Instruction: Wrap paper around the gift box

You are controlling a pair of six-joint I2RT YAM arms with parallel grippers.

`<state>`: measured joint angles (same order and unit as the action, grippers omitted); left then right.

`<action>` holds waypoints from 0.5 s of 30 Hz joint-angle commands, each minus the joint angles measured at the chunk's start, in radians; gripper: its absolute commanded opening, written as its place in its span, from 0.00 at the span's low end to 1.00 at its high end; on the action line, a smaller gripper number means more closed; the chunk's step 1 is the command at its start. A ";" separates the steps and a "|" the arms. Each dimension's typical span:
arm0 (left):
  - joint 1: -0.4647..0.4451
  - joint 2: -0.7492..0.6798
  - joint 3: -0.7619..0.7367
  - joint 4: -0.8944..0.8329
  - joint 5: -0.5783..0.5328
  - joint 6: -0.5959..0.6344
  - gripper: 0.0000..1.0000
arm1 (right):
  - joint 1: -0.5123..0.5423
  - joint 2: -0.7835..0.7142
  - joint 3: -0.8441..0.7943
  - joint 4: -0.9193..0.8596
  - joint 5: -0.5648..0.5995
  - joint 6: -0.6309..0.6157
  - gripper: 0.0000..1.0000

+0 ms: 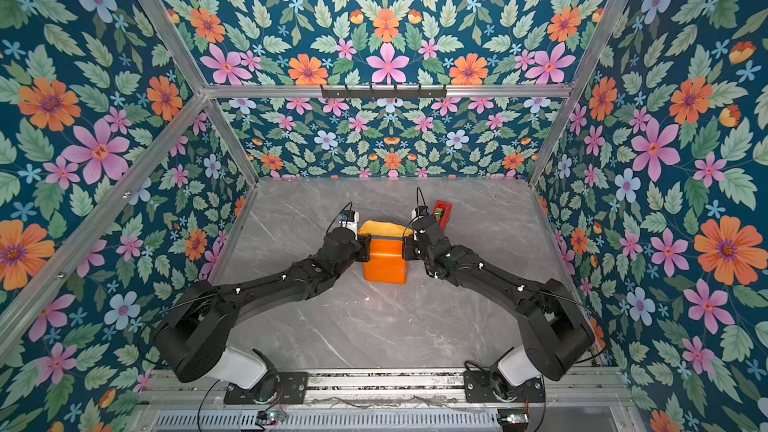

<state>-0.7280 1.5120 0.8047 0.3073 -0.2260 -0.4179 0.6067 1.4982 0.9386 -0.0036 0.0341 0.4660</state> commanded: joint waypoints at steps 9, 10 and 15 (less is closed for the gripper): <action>-0.001 0.034 0.027 -0.011 -0.019 0.024 0.21 | 0.001 0.000 0.023 -0.110 0.013 -0.010 0.11; -0.001 0.036 0.023 -0.009 -0.019 0.025 0.19 | 0.000 0.003 0.027 -0.112 0.015 -0.013 0.12; -0.001 0.028 0.013 0.000 -0.015 0.027 0.10 | 0.000 0.020 0.033 -0.120 0.023 -0.020 0.13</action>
<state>-0.7315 1.5433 0.8230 0.3401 -0.2306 -0.4122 0.6067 1.5082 0.9710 -0.0547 0.0326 0.4644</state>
